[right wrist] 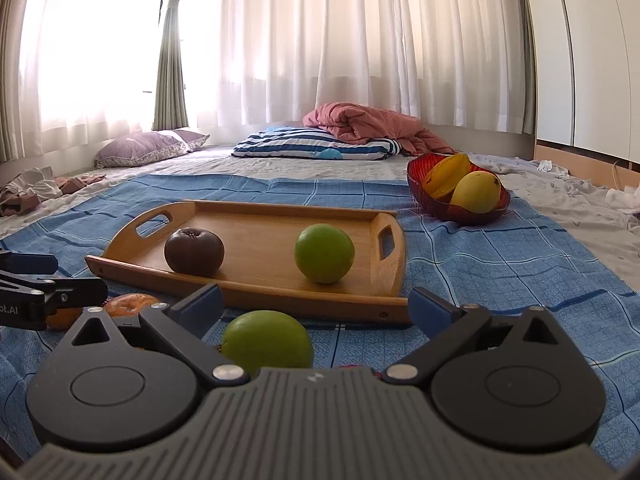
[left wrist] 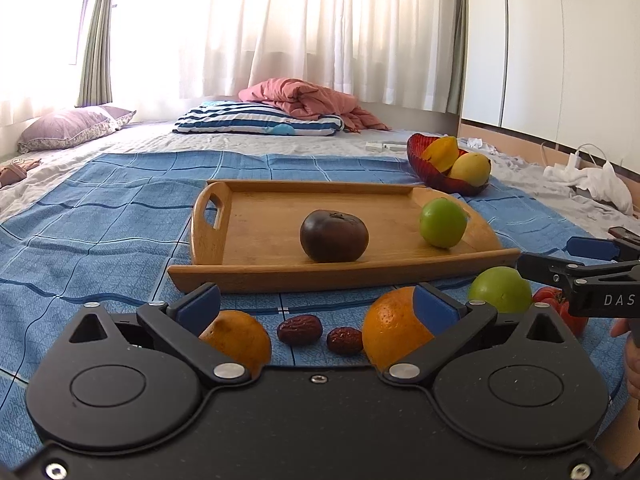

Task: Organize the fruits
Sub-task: 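Withdraw both tools from the tray back toward the remaining fruits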

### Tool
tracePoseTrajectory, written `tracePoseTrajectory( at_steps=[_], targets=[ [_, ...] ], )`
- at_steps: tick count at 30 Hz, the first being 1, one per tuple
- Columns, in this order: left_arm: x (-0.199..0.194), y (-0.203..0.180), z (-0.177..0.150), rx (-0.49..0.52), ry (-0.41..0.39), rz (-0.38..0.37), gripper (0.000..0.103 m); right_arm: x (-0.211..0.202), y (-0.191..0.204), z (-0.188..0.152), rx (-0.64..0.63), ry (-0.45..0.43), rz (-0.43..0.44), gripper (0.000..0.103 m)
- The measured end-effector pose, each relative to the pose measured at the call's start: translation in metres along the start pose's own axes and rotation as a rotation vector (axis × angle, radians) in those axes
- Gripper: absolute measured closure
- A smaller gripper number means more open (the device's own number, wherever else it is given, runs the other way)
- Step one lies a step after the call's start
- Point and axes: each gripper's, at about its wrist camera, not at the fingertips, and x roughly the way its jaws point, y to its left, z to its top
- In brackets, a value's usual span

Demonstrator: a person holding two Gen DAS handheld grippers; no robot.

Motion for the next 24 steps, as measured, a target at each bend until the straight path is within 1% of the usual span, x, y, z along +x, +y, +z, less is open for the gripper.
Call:
tracePoseTrajectory(
  at_steps=[3, 7, 14, 20, 24],
  targets=[
    [-0.002, 0.002, -0.003, -0.009, -0.007, 0.011, 0.000, -0.004, -0.003, -0.006, 0.003, -0.004, -0.016, 0.000],
    [-0.006, 0.004, -0.006, 0.004, -0.043, 0.039, 0.000, -0.007, -0.004, -0.014, 0.015, -0.005, -0.028, 0.000],
    [-0.007, 0.005, -0.015, 0.044, -0.046, 0.070, 0.000, -0.013, -0.003, -0.025, 0.014, -0.012, -0.040, 0.000],
    [-0.007, 0.012, -0.023, 0.022, -0.038, 0.088, 0.000, -0.016, -0.002, -0.034, 0.017, -0.002, -0.044, 0.000],
    [-0.012, 0.014, -0.025, 0.017, -0.073, 0.128, 0.000, -0.017, -0.002, -0.038, 0.028, 0.006, -0.048, 0.000]
  ],
)
